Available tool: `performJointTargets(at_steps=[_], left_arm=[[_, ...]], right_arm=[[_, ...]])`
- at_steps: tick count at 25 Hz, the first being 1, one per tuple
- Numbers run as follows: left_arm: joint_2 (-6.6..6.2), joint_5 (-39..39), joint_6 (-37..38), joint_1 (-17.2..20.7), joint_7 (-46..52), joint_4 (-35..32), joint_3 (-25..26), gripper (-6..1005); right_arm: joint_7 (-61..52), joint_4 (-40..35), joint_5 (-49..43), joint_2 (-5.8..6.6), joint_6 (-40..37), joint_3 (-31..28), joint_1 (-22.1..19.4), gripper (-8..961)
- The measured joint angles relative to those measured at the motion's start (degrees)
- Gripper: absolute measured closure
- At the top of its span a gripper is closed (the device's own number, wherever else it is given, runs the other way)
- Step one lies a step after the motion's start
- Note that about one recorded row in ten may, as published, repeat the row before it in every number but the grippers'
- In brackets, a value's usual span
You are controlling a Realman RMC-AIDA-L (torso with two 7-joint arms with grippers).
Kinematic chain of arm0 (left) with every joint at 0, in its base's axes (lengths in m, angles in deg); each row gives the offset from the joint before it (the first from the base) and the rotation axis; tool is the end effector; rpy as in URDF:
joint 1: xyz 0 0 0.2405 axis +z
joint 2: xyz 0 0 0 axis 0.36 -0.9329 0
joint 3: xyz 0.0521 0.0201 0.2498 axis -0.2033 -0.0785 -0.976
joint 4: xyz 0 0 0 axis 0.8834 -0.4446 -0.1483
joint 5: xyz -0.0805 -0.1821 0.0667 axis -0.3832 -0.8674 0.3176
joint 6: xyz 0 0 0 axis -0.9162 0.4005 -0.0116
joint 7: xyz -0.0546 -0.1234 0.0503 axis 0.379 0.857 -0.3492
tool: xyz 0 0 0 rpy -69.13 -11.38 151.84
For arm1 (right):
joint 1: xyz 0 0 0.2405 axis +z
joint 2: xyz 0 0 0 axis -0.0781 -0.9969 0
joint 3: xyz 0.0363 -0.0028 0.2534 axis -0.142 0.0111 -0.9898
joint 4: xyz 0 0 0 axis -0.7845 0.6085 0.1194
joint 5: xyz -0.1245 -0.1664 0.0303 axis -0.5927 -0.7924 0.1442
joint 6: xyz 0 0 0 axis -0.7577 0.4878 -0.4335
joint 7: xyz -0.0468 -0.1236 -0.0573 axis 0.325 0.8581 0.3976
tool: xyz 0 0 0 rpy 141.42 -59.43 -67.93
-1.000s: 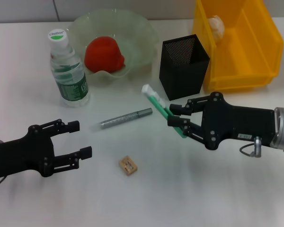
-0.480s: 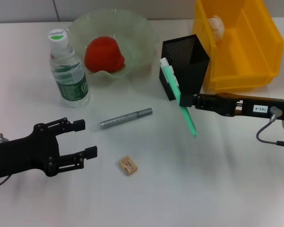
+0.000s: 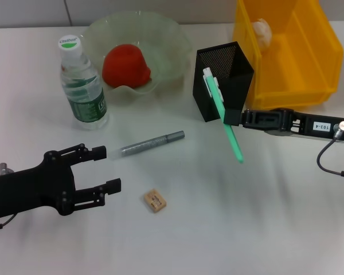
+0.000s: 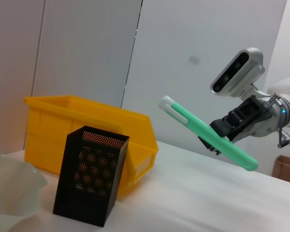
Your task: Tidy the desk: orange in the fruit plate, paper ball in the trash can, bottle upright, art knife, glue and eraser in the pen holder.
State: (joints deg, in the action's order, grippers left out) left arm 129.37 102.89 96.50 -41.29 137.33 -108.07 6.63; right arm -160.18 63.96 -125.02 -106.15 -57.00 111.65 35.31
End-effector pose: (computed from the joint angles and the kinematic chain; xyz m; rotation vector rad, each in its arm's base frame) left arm -0.3118 0.2521 -0.0032 -2.7022 -0.5412 -0.8573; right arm 0.2501 0.3146 -0.0127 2.4014 -1.5461 -1.0476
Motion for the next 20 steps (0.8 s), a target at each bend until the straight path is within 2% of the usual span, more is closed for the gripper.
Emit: performJointTargets(at_steps=[4,10,17,20], left_arm=[[0.20,0.0,0.1,0.0,-0.1,0.0,0.1,215],[0.46,0.0,0.2,0.0,-0.6,0.0,0.1,215],[0.96,0.0,0.4,0.0,-0.8,0.0,0.1,215],[1.34,-0.9,0.5,0.1,-1.4,0.1,0.1,215]], right_arm=[[-0.6,0.0,0.0,-0.10,0.0,-1.2,-0.2,704],[-2.5,0.0,0.0,-0.31,1.3,-6.7,-0.1,699],[-5.3,0.0,0.1,-0.42,9.0,-9.8,2.6,693],[-7.5,0.0,0.2,-0.52,15.1,-10.7,4.4,690]])
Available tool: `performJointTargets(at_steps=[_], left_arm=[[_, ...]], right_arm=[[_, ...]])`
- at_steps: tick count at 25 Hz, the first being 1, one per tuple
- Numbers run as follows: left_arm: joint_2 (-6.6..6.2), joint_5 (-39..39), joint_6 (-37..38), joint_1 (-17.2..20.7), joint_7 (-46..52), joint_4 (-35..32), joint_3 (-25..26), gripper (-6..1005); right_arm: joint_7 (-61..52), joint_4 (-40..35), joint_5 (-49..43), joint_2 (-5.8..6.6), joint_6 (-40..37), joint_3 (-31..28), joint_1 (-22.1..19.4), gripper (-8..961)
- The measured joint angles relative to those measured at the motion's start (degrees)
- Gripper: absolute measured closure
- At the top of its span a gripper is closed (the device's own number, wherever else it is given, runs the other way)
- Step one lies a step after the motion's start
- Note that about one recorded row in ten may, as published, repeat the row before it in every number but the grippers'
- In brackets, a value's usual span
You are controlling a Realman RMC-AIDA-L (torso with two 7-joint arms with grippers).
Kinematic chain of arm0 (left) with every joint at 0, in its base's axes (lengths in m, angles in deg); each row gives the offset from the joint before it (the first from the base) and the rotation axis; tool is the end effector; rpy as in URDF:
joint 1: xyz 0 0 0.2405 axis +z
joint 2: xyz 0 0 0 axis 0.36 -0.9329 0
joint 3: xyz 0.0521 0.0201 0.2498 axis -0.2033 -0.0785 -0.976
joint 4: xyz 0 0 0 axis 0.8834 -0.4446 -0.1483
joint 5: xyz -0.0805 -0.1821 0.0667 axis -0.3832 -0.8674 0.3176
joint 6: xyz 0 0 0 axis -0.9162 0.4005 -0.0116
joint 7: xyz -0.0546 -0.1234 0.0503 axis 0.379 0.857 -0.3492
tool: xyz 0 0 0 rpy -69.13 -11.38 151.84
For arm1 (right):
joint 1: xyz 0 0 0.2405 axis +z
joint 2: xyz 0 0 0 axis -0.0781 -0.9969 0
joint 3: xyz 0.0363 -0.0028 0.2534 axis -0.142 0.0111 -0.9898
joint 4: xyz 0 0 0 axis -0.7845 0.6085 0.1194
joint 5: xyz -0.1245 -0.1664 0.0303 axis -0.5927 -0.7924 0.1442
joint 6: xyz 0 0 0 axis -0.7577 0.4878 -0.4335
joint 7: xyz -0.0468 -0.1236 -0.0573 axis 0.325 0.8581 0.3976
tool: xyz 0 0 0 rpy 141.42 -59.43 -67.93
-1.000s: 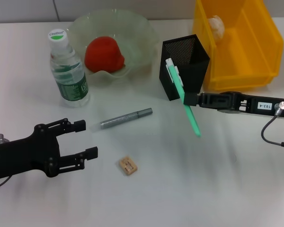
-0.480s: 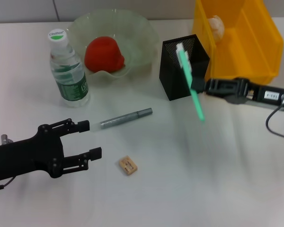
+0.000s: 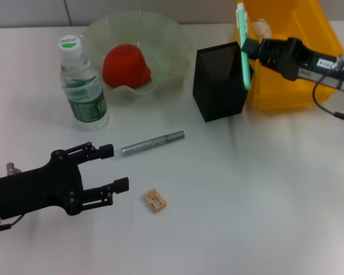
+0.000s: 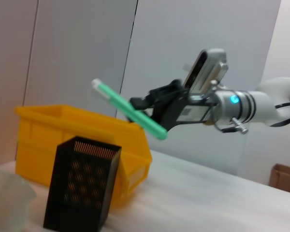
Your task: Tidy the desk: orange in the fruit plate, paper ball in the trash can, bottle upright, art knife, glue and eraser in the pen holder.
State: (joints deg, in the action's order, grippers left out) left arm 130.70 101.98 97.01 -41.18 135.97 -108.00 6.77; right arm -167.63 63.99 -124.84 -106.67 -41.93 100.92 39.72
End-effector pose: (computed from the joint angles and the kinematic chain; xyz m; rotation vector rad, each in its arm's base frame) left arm -0.3051 0.2502 -0.0103 -2.6894 -0.5147 -0.9052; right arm 0.2517 0.3754 0.0062 -2.1357 1.7294 1.2010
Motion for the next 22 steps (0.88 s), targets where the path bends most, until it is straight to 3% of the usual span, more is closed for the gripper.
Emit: performJointTargets(at_steps=[4,22], left_arm=[[0.19,-1.3,0.1,-0.4,-1.8,1.4,0.0,215],[0.09,-1.8,0.2,-0.9,-2.3,2.2,0.0,214]], right_arm=[[-1.0,0.0,1.7,-0.44,7.0,-1.4,1.4,687],[-0.7,1.3,3.1,-1.53,14.7,-0.9,5.8,671]])
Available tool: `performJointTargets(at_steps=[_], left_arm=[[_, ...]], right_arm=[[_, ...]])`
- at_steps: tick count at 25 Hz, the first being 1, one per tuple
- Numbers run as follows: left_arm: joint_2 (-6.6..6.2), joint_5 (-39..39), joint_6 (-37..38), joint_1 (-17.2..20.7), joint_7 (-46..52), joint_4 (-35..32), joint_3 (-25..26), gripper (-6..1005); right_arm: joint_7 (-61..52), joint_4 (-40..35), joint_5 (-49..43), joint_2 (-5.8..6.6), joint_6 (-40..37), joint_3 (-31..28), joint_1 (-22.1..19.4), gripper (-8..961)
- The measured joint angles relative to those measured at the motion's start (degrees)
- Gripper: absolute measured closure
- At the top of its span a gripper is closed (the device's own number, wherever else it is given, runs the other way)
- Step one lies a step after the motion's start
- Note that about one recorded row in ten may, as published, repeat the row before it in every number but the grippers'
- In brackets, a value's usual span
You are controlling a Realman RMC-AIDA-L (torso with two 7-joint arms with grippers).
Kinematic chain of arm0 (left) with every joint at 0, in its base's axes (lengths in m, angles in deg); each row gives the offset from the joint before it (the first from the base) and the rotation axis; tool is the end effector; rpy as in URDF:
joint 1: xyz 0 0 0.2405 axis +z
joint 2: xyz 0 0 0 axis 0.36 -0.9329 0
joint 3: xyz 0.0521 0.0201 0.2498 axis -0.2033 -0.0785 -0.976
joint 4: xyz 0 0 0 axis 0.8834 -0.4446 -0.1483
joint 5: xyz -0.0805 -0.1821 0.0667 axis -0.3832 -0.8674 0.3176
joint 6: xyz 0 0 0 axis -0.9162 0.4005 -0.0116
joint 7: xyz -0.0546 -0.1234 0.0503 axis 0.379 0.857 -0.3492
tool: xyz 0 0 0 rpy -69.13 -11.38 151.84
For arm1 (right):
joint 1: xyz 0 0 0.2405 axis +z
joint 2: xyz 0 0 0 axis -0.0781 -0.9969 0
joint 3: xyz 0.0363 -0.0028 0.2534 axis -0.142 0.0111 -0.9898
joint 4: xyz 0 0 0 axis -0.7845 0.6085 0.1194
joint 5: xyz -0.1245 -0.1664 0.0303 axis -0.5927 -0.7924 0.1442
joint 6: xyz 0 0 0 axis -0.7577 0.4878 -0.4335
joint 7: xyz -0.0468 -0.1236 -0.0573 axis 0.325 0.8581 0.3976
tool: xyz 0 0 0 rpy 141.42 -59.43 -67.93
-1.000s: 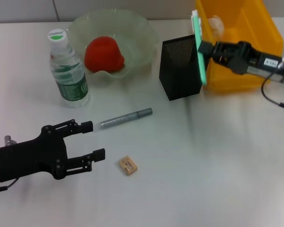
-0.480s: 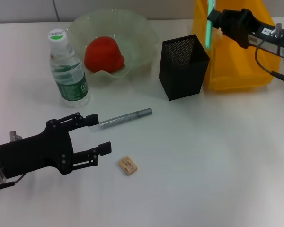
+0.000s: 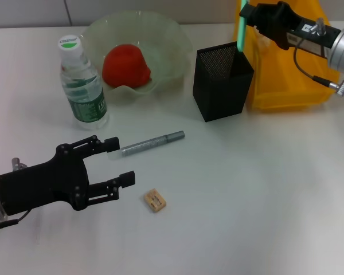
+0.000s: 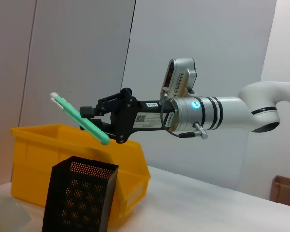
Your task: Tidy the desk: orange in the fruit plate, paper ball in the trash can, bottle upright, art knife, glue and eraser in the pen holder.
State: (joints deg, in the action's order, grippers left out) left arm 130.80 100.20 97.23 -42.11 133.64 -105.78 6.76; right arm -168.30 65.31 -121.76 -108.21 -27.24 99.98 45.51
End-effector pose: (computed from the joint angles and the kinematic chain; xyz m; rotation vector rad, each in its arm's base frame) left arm -0.2985 0.2530 -0.0141 -2.6696 -0.4738 -0.9589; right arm 0.2357 0.4202 0.0000 -1.9332 1.7116 1.1904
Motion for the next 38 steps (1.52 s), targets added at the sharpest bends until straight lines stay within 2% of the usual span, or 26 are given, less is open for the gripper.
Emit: performJointTargets(at_steps=[2,6,7,8,10,11,22,23,28,38], left_arm=[[0.00,0.0,0.0,0.0,0.0,0.0,0.0,214],[-0.01,0.0,0.0,0.0,0.0,0.0,0.0,214],[-0.01,0.0,0.0,0.0,0.0,0.0,0.0,214],[0.00,0.0,0.0,0.0,0.0,0.0,0.0,214],[-0.01,0.0,0.0,0.0,0.0,0.0,0.0,214],[-0.01,0.0,0.1,0.0,0.0,0.0,0.0,214],[0.00,0.0,0.3,-0.1,0.0,0.0,0.0,214],[0.00,0.0,0.3,-0.1,0.0,0.0,0.0,214],[-0.04,-0.1,0.4,-0.2,0.0,0.0,0.0,214],[-0.21,-0.2,0.5,-0.6,0.5,-0.2,0.0,214]], right_arm=[[2.6,-0.2,0.0,-0.29,0.3,0.0,0.3,669],[17.1,-0.5,0.0,-1.38,0.4,-0.1,0.6,666],[17.1,-0.5,0.0,-1.38,0.4,-0.1,0.6,665],[25.0,-0.5,0.0,-1.85,0.3,-0.4,0.5,664],[27.9,-0.5,0.0,-2.02,0.3,-0.4,0.5,663],[34.1,-0.5,0.1,-2.36,0.1,-0.3,0.4,662],[57.5,0.8,0.6,-2.98,-0.3,-0.1,0.2,652],[62.6,1.8,1.9,-3.04,-1.0,0.0,0.1,651],[66.4,2.8,2.7,-3.04,-1.1,0.3,0.4,647],[66.3,2.9,2.8,-2.97,-1.3,0.3,0.1,638]])
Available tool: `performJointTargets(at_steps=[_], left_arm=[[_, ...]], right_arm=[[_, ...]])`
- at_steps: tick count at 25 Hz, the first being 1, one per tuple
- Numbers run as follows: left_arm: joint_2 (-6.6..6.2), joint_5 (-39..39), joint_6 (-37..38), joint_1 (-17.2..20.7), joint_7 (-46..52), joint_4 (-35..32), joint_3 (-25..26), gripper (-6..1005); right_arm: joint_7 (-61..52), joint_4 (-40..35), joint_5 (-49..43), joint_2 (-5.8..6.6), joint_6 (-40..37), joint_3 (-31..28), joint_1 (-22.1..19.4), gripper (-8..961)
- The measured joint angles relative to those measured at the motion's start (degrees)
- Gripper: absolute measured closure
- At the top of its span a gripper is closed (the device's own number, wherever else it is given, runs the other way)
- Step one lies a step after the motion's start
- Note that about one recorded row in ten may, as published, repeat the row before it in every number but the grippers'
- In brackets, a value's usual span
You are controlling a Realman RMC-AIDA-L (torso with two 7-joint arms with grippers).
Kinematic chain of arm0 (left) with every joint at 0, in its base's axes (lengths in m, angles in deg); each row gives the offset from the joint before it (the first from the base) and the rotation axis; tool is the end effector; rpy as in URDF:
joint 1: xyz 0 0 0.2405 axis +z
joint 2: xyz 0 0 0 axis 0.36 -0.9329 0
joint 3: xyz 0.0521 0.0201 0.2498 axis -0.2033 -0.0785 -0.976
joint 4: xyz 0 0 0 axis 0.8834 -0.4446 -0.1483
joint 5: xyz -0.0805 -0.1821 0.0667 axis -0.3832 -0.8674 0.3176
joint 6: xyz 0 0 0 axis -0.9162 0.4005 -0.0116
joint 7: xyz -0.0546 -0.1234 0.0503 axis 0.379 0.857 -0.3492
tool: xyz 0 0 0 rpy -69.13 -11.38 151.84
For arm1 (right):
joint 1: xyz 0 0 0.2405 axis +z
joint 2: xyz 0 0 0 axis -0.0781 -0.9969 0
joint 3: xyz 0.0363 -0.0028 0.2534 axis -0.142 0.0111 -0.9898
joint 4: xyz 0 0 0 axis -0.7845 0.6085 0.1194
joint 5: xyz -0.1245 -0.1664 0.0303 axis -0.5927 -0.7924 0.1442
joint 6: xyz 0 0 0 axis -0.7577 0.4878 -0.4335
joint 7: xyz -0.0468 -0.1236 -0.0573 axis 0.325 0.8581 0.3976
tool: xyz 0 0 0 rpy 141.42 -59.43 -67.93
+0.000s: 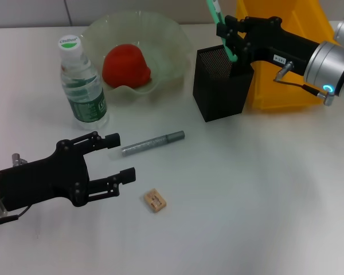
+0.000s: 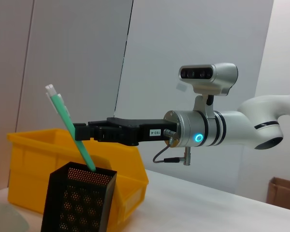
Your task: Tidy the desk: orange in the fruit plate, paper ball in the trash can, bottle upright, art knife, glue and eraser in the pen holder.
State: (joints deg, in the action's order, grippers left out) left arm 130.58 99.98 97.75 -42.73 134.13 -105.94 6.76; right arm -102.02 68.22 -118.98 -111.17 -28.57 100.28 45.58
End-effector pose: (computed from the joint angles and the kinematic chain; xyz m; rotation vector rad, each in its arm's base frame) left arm -0.2955 0.2564 -0.0116 -2.6750 -0.4623 -0.9702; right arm 0.2257 0.4059 -0.0297 -2.3154 0.4328 0.7973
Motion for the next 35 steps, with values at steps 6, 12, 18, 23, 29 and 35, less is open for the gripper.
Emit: performJointTargets(at_steps=[6,12,18,23,29,35], left_arm=[[-0.05,0.0,0.0,-0.2,0.0,0.1,0.0,214],[-0.05,0.0,0.0,-0.2,0.1,0.1,0.0,214],[-0.05,0.0,0.0,-0.2,0.1,0.0,0.0,214],[-0.05,-0.1,0.1,-0.2,0.0,0.1,0.0,214],[-0.09,-0.1,0.1,-0.2,0.0,0.1,0.0,215],[-0.13,-0.1,0.1,-0.2,0.0,0.1,0.0,215]], right_arm=[[-0.9,0.0,-0.2,0.05,0.1,0.0,-0.1,633],[-2.1,-0.2,-0.4,0.19,0.4,1.3,-0.1,628],[-3.0,-0.5,-0.1,0.18,0.3,1.5,-0.3,482],[-3.6,-0.6,-0.2,0.18,-0.2,1.6,-0.3,330],[-4.3,-1.0,-0.1,0.13,-0.1,1.6,-0.4,195],[-4.7,-1.1,-0.1,0.14,-0.1,1.5,-0.4,142]])
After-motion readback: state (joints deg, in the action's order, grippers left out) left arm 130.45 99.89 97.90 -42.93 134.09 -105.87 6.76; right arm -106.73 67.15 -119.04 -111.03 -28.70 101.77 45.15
